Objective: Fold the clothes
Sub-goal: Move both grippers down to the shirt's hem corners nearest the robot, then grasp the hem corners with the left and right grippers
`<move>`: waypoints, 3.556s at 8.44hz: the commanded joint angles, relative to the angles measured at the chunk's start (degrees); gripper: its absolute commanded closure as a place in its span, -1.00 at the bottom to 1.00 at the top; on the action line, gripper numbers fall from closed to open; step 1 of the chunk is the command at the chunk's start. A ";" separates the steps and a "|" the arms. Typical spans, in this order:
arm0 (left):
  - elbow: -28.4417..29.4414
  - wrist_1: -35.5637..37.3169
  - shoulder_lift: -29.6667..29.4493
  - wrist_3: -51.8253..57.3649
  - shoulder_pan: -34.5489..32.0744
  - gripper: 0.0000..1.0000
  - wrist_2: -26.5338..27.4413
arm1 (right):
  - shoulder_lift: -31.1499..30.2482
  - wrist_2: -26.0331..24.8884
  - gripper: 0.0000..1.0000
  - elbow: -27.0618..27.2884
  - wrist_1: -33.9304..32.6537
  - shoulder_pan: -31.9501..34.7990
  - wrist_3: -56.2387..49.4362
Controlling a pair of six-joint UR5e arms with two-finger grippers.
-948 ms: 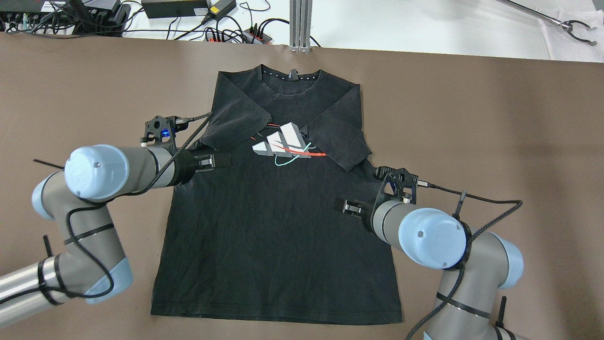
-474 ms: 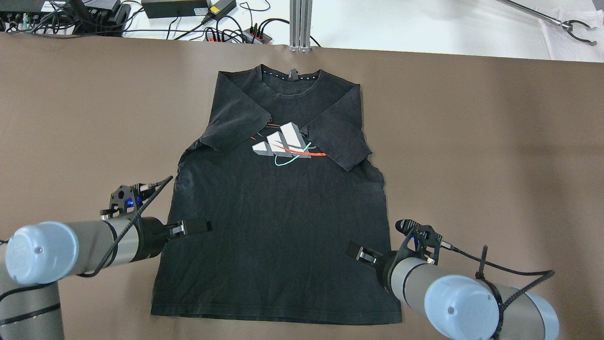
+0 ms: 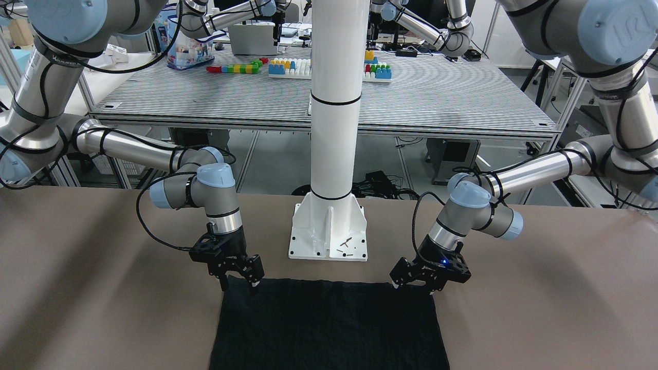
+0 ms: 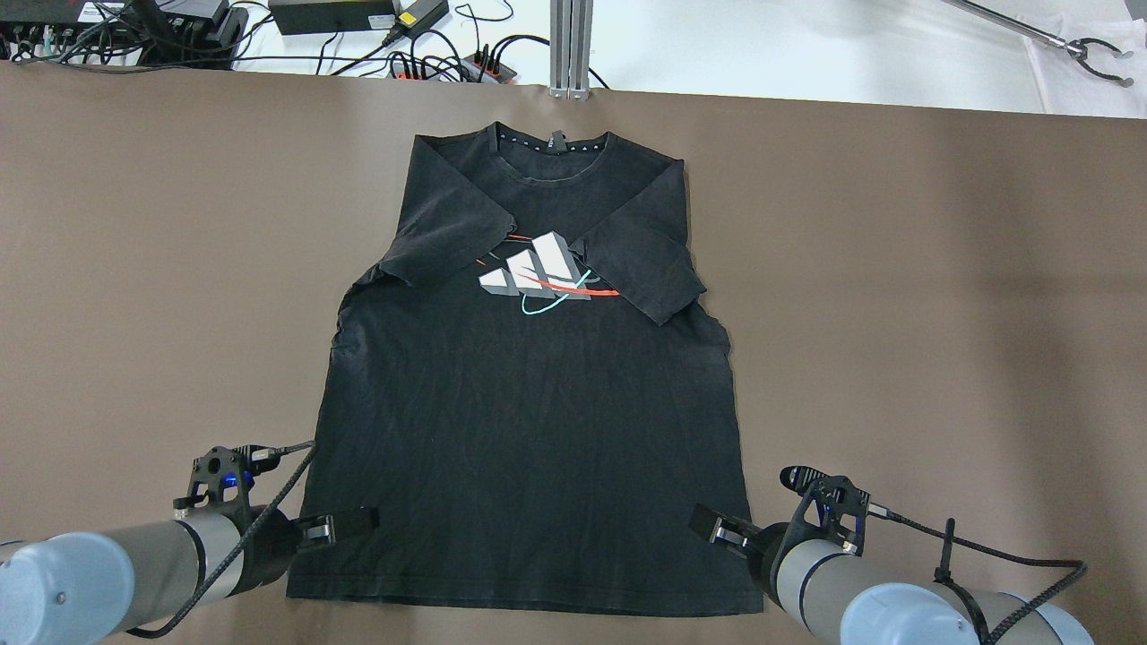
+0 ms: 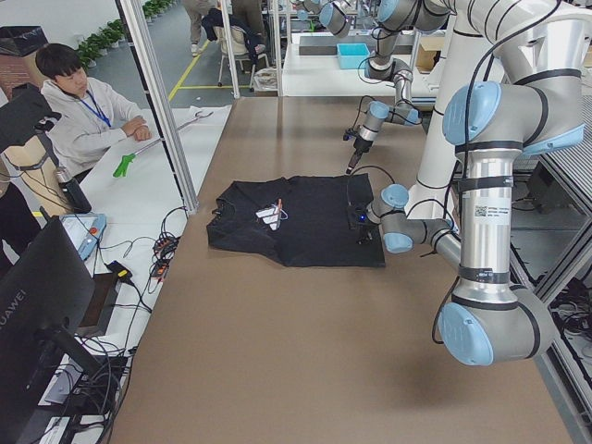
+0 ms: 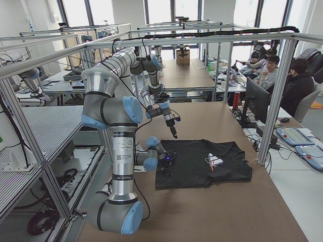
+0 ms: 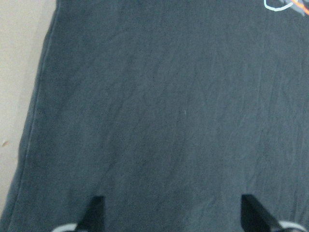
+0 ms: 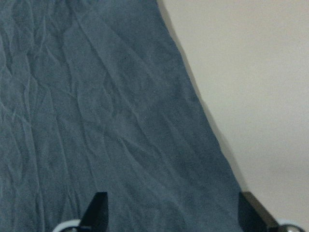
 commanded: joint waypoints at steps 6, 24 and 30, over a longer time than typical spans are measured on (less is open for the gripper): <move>-0.38 0.19 7.73 5.56 6.36 -0.89 2.79 | -1.42 -0.26 -0.89 -0.44 0.51 -0.66 -1.74; 0.14 0.46 6.68 7.32 8.04 1.00 4.11 | -5.11 -6.84 -0.57 -0.53 -2.47 -9.88 -1.13; 0.23 0.46 6.24 7.32 8.13 1.00 4.02 | -4.67 -6.94 0.80 0.00 -2.39 -10.15 -1.04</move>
